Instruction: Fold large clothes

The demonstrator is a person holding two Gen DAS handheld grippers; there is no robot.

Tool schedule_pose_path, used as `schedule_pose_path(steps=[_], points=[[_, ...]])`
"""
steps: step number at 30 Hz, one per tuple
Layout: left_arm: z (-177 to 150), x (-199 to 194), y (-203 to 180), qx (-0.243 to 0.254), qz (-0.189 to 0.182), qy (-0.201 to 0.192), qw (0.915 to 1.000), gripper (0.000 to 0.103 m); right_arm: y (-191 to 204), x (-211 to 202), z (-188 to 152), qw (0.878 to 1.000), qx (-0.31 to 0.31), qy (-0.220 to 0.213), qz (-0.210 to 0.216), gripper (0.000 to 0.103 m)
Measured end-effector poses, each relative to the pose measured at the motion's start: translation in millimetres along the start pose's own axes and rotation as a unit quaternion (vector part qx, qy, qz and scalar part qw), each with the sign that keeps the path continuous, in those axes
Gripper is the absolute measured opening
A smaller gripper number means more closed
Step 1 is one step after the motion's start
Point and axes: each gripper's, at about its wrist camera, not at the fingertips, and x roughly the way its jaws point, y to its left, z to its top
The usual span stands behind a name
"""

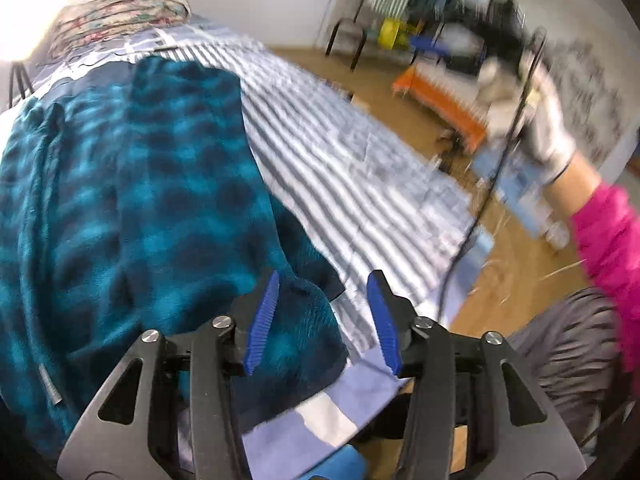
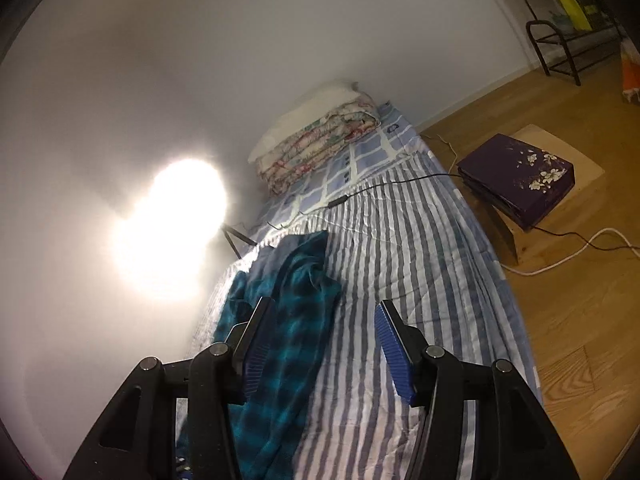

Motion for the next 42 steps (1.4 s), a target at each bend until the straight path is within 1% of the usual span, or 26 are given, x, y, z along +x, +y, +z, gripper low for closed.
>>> schedule_pose_path(steps=[3,5,6,8,10,13,15,16,18,21,23,25,26,27,28,29,31,33,34,35,36,37,38,40,41,42], points=[[0.5,39.5,-11.5,0.025,0.049,0.034,0.9979,0.053,-0.1,15.4,0.9,1.0,0.005,0.013,0.01,0.056],[-2.3,54.1,-12.5,0.034,0.074,0.046,0.9956,0.053,0.9,27.3,1.5,1.0,0.004,0.023,0.008,0.056],[-4.6,57.3,-11.2,0.03,0.073,0.051,0.9956,0.053,1.1,31.2,0.1,1.0,0.004,0.026,0.009,0.056],[-9.0,51.0,-7.4,0.017,0.057,0.044,0.9972,0.053,3.9,43.3,-5.0,0.999,0.002,0.041,0.015,0.056],[-12.3,36.1,0.7,-0.008,0.035,0.031,0.9989,0.053,10.6,58.4,-11.9,0.998,-0.015,0.063,0.015,0.056],[-8.7,4.8,18.8,-0.057,0.004,0.009,0.9983,0.053,21.3,83.7,-19.0,0.995,-0.044,0.093,0.0,0.055],[-1.3,-12.8,31.9,-0.069,0.009,-0.004,0.9975,0.053,25.9,104.4,-18.9,0.993,-0.052,0.107,-0.004,0.053],[5.7,-21.9,41.9,-0.07,0.014,-0.012,0.9974,0.053,26.2,113.3,-18.2,0.993,-0.048,0.111,0.001,0.049],[19.7,-32.0,59.2,-0.071,0.029,-0.021,0.9969,0.053,27.1,131.9,-15.0,0.992,-0.042,0.117,0.009,0.049],[55.0,-37.6,97.2,-0.081,0.06,-0.038,0.9942,0.053,29.3,167.2,-9.8,0.991,-0.037,0.126,0.01,0.049],[81.5,-34.1,126.1,-0.097,0.055,-0.044,0.9927,0.053,28.8,190.2,-8.3,0.99,-0.036,0.135,0.002,0.049],[112.8,-20.1,165.3,-0.133,0.05,-0.041,0.9889,0.053,25.8,207.8,-8.6,0.989,-0.031,0.143,-0.005,0.051],[121.2,-15.4,178.2,-0.142,0.043,-0.041,0.9881,0.053,21.6,216.9,-9.6,0.989,-0.023,0.149,-0.005,0.054],[136.1,-3.5,197.3,-0.156,0.042,-0.036,0.9862,0.053,16.2,227.1,-11.9,0.987,-0.014,0.157,-0.004,0.054],[145.0,4.6,209.4,-0.163,0.039,-0.034,0.9852,0.054,13.2,233.6,-13.2,0.987,-0.009,0.162,-0.003,0.054],[157.5,20.1,223.5,-0.164,0.028,-0.026,0.9857,0.055,10.3,239.9,-15.1,0.986,-0.006,0.166,-0.001,0.054],[169.1,40.9,243.0,-0.172,0.034,-0.016,0.9844,0.055,6.8,254.0,-18.3,0.984,-0.008,0.177,0.0,0.053],[178.7,65.3,258.2,-0.181,0.029,-0.006,0.9831,0.055,6.1,263.3,-19.0,0.983,-0.016,0.184,-0.002,0.049],[181.8,78.1,264.8,-0.185,0.024,0.002,0.9824,0.055,6.1,267.4,-18.4,0.983,-0.019,0.185,-0.002,0.036],[184.1,90.3,271.4,-0.187,0.022,0.009,0.982,0.055,6.2,270.4,-17.2,0.983,-0.019,0.185,0.0,0.026],[183.8,95.8,274.9,-0.188,0.025,0.01,0.9817,0.039,6.7,272.5,-14.6,0.983,-0.018,0.181,0.002,0.021],[183.0,101.5,278.5,-0.188,0.027,0.012,0.9818,0.022,7.2,274.1,-12.8,0.984,-0.018,0.178,0.002,0.007],[182.8,106.6,283.8,-0.187,0.021,0.017,0.982,0.001,9.2,274.8,-10.5,0.985,-0.02,0.173,0.005,0.005],[182.0,101.0,288.2,-0.193,0.005,0.004,0.9812,0.0,17.7,275.8,-5.3,0.986,-0.039,0.162,0.003,0.004],[183.5,94.6,289.5,-0.198,-0.007,-0.008,0.9801,0.0,25.2,274.7,-1.8,0.986,-0.054,0.158,0.002,0.004],[185.4,86.4,292.1,-0.204,-0.011,-0.025,0.9787,0.0,30.6,274.9,1.6,0.986,-0.063,0.154,0.001,0.004]])
